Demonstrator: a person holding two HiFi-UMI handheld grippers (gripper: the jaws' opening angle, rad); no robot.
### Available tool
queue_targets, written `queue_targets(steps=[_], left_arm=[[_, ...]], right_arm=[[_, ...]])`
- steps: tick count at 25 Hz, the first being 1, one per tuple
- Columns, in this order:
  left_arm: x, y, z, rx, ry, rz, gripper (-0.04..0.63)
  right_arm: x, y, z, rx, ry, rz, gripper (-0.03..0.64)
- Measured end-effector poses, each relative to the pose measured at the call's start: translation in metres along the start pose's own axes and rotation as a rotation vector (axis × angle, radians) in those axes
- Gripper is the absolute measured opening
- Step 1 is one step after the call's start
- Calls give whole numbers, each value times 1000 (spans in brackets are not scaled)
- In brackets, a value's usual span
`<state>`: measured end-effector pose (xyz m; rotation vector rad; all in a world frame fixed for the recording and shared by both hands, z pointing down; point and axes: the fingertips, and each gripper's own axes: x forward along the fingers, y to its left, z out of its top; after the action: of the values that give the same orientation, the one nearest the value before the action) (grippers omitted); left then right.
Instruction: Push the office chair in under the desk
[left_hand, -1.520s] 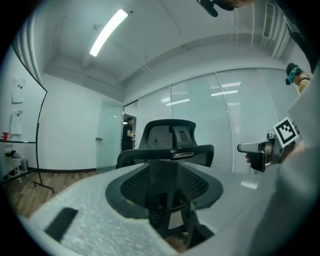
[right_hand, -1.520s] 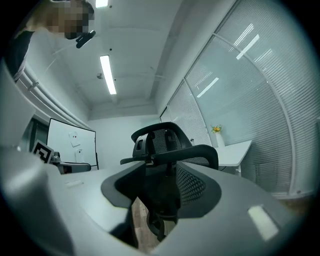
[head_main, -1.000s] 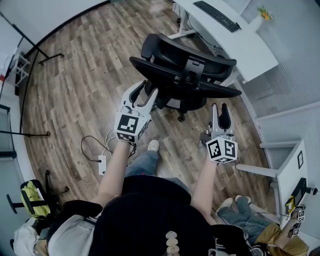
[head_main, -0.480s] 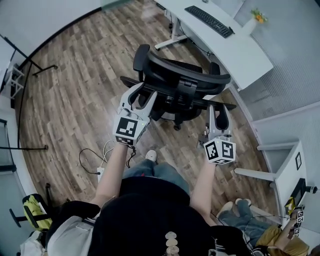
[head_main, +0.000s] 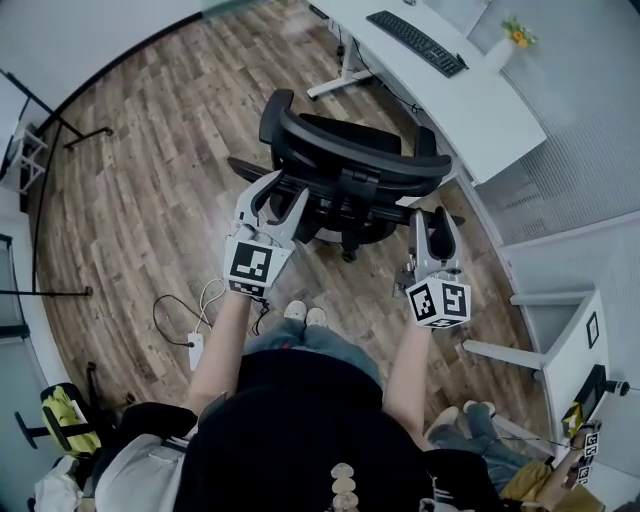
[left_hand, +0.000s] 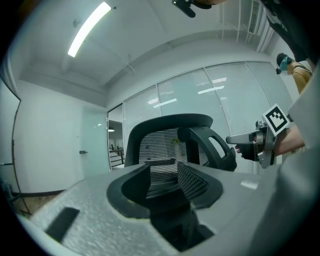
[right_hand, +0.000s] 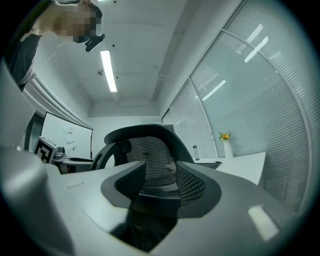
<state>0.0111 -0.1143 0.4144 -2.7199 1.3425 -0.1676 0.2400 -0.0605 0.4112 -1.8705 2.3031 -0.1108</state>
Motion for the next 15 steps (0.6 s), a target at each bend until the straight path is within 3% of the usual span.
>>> queue_targets(steps=[4,7,12,15], left_arm=[[2,3,2,24,9,11,167],[-2,6,0,81,38,-5,167],[-8,5,-5,259,141,-133,178],[-10,2,-14,463,248,-247,192]], right_arm=[[2,1,3,-27,18,46,181],[5,8,4,-109,68,125,180],[6,24,5,-347,217,320,181],[5,36,-6,-484,354,463,195]])
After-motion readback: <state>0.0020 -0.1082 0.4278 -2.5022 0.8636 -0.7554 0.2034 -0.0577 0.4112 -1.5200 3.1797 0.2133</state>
